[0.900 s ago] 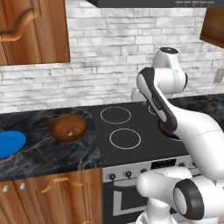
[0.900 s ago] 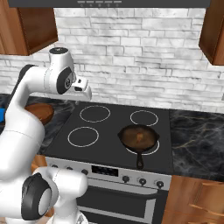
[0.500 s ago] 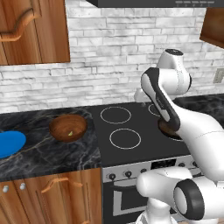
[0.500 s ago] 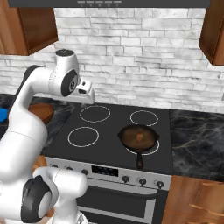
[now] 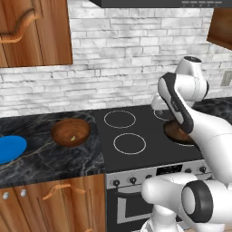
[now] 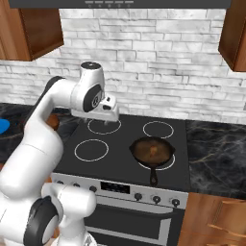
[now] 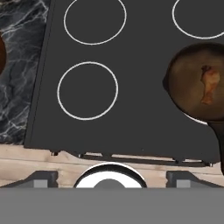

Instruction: Place the chicken drumstick on the plate and place the lemon wedge on the same plate.

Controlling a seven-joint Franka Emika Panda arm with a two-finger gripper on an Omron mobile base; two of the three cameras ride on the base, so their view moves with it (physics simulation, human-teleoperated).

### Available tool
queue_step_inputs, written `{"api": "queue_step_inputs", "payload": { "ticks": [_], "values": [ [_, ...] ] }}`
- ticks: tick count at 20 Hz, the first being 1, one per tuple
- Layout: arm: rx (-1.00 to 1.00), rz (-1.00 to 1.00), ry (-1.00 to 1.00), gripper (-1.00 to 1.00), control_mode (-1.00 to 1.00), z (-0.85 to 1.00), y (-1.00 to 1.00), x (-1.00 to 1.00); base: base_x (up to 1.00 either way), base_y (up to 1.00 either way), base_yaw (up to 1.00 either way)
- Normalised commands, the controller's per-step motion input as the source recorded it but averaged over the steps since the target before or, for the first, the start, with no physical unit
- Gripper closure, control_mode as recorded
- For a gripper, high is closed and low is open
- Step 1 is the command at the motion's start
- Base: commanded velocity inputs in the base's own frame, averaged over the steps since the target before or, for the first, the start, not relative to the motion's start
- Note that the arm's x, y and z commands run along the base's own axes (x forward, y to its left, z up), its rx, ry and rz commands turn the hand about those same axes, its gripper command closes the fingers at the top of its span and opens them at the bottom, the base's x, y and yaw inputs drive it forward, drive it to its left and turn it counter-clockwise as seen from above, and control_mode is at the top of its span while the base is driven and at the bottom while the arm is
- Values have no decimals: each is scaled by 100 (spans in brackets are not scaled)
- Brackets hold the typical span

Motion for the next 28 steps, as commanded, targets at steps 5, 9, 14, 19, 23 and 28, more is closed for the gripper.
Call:
{"api": "queue_step_inputs", "payload": {
  "ticks": [5, 9, 14, 19, 23, 28],
  "values": [
    [-3, 0, 7, -100, -100, -25, -43, 15, 0, 0, 0],
    [0, 0, 13, -100, -100, -25, -42, 12, 0, 0, 0],
    [0, 0, 14, -100, -100, -20, -39, 5, 0, 0, 0],
    [0, 0, 10, -100, -100, -18, -39, 0, 0, 0, 0],
    [0, 0, 5, -100, -100, -17, -41, 0, 0, 0, 0],
    [0, 0, 0, -100, -100, -23, -37, 1, 0, 0, 0]
  ]
}}
